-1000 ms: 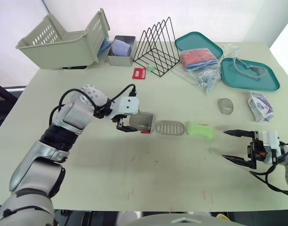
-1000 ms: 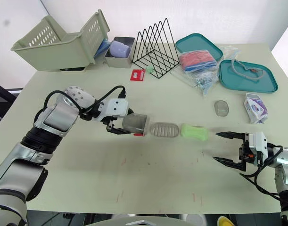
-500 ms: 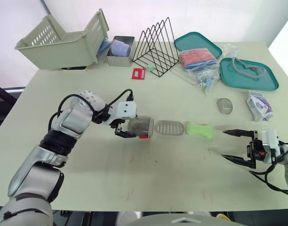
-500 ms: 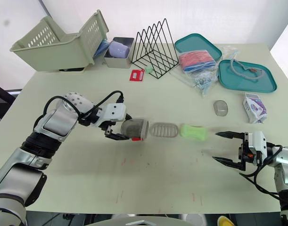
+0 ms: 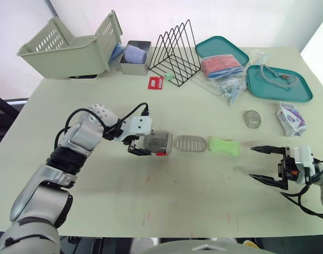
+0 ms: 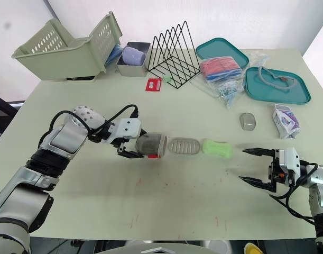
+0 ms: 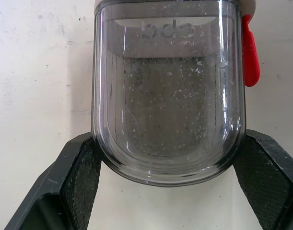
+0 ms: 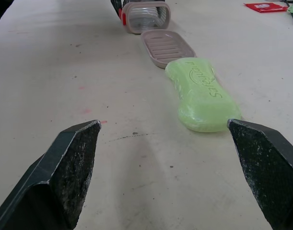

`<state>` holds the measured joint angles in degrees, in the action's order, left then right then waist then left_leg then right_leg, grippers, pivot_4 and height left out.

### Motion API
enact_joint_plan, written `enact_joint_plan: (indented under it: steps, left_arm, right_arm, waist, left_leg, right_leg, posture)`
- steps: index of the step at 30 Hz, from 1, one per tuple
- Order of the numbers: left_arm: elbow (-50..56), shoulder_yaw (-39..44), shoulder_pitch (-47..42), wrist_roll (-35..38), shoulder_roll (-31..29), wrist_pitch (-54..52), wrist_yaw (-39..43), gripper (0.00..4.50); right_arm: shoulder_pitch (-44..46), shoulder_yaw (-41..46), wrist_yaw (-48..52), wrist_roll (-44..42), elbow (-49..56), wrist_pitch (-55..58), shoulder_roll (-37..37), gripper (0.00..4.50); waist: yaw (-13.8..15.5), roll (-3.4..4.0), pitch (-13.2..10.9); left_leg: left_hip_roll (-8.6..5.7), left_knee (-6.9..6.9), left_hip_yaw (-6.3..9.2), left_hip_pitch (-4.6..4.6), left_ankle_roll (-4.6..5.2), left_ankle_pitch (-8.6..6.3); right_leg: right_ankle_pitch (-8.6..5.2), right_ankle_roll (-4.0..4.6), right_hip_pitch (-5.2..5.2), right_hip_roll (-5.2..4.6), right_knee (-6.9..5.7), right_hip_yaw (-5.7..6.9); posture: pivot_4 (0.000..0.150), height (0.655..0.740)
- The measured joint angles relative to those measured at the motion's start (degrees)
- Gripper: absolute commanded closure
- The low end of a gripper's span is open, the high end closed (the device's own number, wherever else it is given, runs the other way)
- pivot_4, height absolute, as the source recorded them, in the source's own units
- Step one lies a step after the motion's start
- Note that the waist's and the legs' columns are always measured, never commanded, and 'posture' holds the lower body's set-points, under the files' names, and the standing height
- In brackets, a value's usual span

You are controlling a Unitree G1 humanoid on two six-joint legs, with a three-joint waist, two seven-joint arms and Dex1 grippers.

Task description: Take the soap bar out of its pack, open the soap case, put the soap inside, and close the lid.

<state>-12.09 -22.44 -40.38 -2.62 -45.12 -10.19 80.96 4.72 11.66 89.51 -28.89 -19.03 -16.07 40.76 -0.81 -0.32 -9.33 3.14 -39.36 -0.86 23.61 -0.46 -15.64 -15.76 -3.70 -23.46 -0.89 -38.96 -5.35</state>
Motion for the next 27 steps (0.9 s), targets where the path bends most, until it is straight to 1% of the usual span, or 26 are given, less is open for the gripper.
enact_joint_plan:
  steps: [11, 17, 21, 22, 25, 27]
  left_arm:
    - [-1.2, 0.3, -0.2, 0.3, -0.6, 0.2, 0.7, 0.38]
    - [-1.6, 1.6, 0.1, 0.1, -3.3, -0.9, 1.3, 0.38]
    - [-0.4, 3.7, 2.1, 1.3, -5.4, -1.9, 1.8, 0.38]
    - [-0.1, 4.4, 2.5, 2.1, -5.6, -2.2, 1.9, 0.38]
    - [2.3, 10.2, 4.2, 8.4, -5.6, -5.7, 2.4, 0.38]
    - [5.5, 15.9, 5.9, 13.7, -4.6, -8.6, 0.9, 0.38]
  right_arm:
    - [0.0, 0.0, -0.1, 0.0, 0.1, 0.5, 0.0, 0.04]
    - [0.0, 0.0, -0.1, 0.0, 0.1, 0.9, 0.0, 0.04]
    - [0.3, 0.0, -0.1, 0.2, 0.1, 0.9, 0.0, 0.04]
    - [0.3, 0.0, -0.1, 0.3, 0.1, 0.9, 0.0, 0.04]
    - [1.4, -0.1, -0.2, 0.4, 0.4, 1.5, 0.0, 0.04]
    - [2.8, -0.7, -0.7, 0.6, 1.1, 2.9, 0.6, 0.04]
  waist:
    - [-0.2, 0.00, 0.0]
    - [-0.1, 0.00, 0.0]
    - [-0.1, 0.00, 0.0]
    - [-0.1, 0.00, 0.0]
    - [0.0, -0.01, 0.0]
    - [0.0, 0.00, 0.0]
  left_leg:
    - [0.01, 0.00, 0.00, -0.01, 0.00, 0.00]
    - [0.01, 0.00, 0.00, 0.01, 0.00, 0.00]
    - [0.01, 0.00, 0.00, 0.03, 0.00, 0.00]
    - [0.01, 0.00, 0.00, 0.03, 0.00, 0.00]
    - [0.02, -0.01, 0.00, 0.05, 0.00, 0.00]
    - [0.02, -0.01, 0.00, 0.05, 0.00, 0.00]
  right_leg:
    - [0.00, 0.00, 0.00, 0.01, -0.01, 0.00]
    - [0.00, 0.00, -0.01, 0.01, 0.00, 0.00]
    - [0.00, 0.00, -0.02, 0.00, 0.01, 0.01]
    - [0.00, 0.00, -0.02, 0.00, 0.00, 0.01]
    - [0.00, 0.00, -0.03, -0.01, 0.00, 0.02]
    - [0.00, 0.00, -0.03, -0.02, -0.02, 0.02]
  posture:
    - [0.150, 0.7400]
    - [0.150, 0.7400]
    - [0.150, 0.7400]
    - [0.150, 0.7400]
    - [0.150, 0.7400]
    - [0.150, 0.7400]
